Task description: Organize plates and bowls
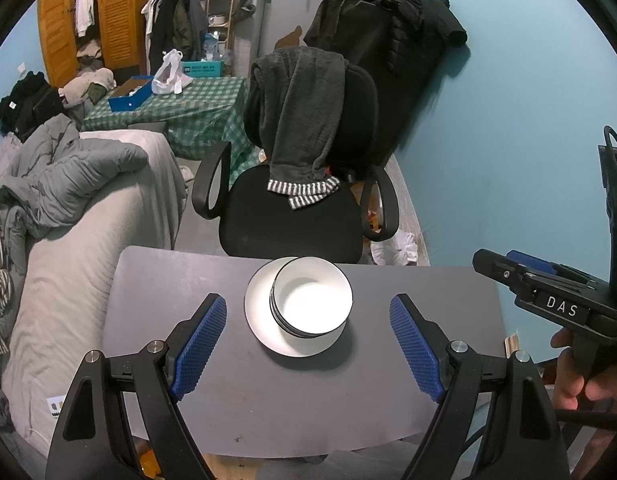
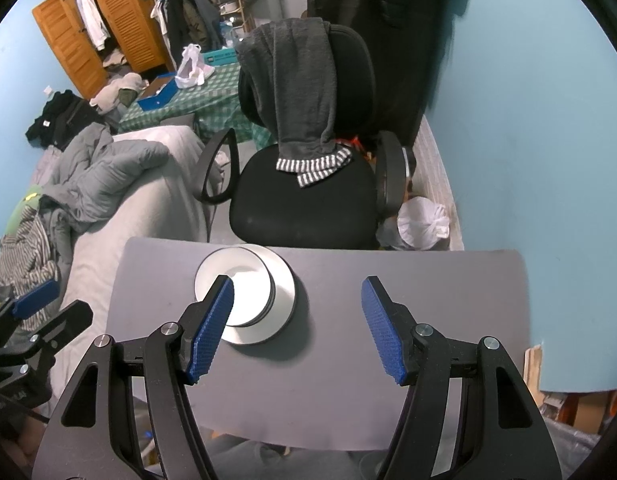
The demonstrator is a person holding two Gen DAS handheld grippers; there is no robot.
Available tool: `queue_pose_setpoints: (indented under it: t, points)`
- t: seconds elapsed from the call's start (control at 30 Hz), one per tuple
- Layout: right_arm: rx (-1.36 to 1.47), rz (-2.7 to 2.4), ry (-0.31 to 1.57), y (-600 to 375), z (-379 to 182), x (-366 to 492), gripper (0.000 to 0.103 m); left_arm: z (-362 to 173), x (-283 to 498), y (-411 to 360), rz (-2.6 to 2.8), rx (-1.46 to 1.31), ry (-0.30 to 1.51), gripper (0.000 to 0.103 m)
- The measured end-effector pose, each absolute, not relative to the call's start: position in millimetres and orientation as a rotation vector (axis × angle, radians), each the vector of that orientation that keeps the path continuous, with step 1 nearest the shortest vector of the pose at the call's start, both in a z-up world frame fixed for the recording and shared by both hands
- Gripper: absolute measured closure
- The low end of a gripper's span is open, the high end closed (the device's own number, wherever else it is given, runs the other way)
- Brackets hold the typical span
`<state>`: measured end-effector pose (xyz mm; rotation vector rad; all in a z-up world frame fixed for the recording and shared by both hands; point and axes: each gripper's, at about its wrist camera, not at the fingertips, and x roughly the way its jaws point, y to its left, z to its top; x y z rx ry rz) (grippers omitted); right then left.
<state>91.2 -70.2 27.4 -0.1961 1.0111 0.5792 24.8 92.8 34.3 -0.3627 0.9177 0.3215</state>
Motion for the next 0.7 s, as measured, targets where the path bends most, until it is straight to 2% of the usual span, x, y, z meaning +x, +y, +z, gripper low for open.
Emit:
queue_pose_setpoints:
  t: [0.7]
  points:
    - [-0.196,0.578,1.014,-70.4,27.3,92.1,0.038,33.9,25.3,91.3,0.311,-0.363,0.915,0.018]
